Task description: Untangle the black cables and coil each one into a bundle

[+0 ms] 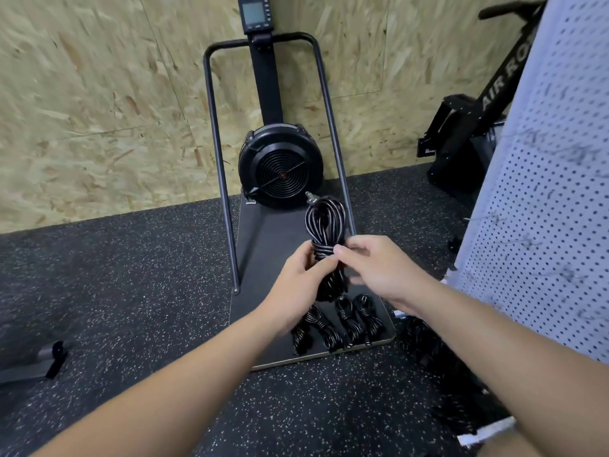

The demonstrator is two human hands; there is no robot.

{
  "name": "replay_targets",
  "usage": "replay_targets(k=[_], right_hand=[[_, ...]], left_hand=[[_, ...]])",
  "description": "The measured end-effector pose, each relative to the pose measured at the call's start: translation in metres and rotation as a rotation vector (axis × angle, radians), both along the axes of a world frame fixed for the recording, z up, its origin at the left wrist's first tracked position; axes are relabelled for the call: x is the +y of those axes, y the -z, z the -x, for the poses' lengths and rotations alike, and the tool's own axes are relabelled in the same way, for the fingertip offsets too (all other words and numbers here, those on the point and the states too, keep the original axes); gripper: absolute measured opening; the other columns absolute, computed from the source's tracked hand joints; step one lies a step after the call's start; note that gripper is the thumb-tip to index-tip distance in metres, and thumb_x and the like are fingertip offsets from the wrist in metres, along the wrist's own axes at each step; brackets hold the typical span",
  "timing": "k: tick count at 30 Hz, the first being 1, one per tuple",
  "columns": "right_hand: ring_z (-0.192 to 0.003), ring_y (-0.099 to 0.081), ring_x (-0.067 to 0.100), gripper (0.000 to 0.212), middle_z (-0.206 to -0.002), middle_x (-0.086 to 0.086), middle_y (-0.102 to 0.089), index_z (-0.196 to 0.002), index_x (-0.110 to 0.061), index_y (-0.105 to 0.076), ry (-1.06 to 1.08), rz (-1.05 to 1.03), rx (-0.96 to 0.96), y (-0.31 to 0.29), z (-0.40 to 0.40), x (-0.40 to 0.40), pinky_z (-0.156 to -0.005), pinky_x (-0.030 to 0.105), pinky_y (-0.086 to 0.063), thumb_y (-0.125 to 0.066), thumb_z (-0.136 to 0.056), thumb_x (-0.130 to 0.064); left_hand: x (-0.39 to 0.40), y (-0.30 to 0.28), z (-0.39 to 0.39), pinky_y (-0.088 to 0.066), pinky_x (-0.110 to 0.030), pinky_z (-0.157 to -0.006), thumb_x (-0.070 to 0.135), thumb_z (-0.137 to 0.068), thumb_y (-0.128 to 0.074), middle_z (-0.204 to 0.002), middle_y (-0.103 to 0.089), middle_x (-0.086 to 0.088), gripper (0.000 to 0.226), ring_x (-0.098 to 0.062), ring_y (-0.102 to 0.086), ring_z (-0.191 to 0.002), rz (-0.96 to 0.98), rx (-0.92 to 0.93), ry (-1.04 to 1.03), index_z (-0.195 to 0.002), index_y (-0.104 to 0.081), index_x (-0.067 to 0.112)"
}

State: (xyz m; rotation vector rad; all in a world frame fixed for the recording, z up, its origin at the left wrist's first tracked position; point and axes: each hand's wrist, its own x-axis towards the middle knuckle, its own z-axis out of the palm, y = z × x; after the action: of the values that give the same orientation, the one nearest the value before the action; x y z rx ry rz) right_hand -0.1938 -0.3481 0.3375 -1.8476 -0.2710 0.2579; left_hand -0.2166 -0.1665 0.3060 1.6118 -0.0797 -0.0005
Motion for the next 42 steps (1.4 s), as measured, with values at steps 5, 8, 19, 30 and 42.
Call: replay_targets(k=[5,8,19,30,42], right_hand=[[-0.096,-0.079,0.035,0.027,-0.104,0.017,-0.080,-0.109,-0.020,-0.082,0.185,-0.040,-0.047,-0.002,0.014,-0.053,-0.096,0.070,-0.058,-0.064,-0.107,-0.041],[-0.107,-0.074,0.049,0.032,-0.108,0.028,-0.076,-0.108,-0.005,-0.078,0.235,-0.109,-0.076,-0.004,0.015,-0.080,-0.097,0.073,-0.056,-0.065,-0.105,-0.034],[-0.107,-0.078,0.005,0.026,-0.111,-0.012,-0.083,-0.124,-0.028,-0.080,0.502,-0.181,-0.216,-0.011,-0.007,-0.133,-0.104,0.040,-0.062,-0.061,-0.111,-0.015],[-0.103,-0.073,-0.009,0.031,-0.109,-0.025,-0.080,-0.127,-0.040,-0.074,0.760,-0.142,-0.413,-0.043,-0.103,-0.143,-0.084,0.009,-0.055,-0.057,-0.114,-0.018],[-0.111,-0.074,-0.001,0.028,-0.122,-0.012,-0.078,-0.139,-0.026,-0.070,1.034,-0.152,-0.396,-0.010,-0.175,-0.189,-0.100,0.030,-0.062,-0.055,-0.115,-0.024]], left_hand=[[-0.056,-0.020,0.001,-0.061,-0.046,-0.101,0.032,-0.114,-0.054,-0.125,-0.080,-0.008,0.031,-0.029,-0.075,-0.119,0.081,0.103,0.087,-0.132,-0.071,0.014],[-0.087,-0.028,-0.008,-0.059,-0.058,-0.101,0.039,-0.111,-0.058,-0.123,-0.079,-0.016,0.033,-0.039,-0.074,-0.117,0.063,0.077,0.094,-0.125,-0.075,0.014],[-0.169,-0.028,-0.062,-0.057,-0.056,-0.087,0.048,-0.105,-0.069,-0.117,-0.075,-0.025,0.031,-0.031,-0.066,-0.098,0.202,-0.017,0.090,-0.118,-0.078,0.022],[-0.210,-0.053,-0.203,-0.048,-0.064,-0.117,0.037,-0.111,-0.062,-0.128,-0.078,-0.014,0.028,-0.038,-0.071,-0.126,0.284,-0.101,0.292,-0.127,-0.077,0.020],[-0.279,-0.042,-0.280,-0.054,-0.063,-0.111,0.032,-0.112,-0.057,-0.116,-0.081,-0.010,0.028,-0.037,-0.075,-0.118,0.236,-0.067,0.428,-0.114,-0.082,0.021]])
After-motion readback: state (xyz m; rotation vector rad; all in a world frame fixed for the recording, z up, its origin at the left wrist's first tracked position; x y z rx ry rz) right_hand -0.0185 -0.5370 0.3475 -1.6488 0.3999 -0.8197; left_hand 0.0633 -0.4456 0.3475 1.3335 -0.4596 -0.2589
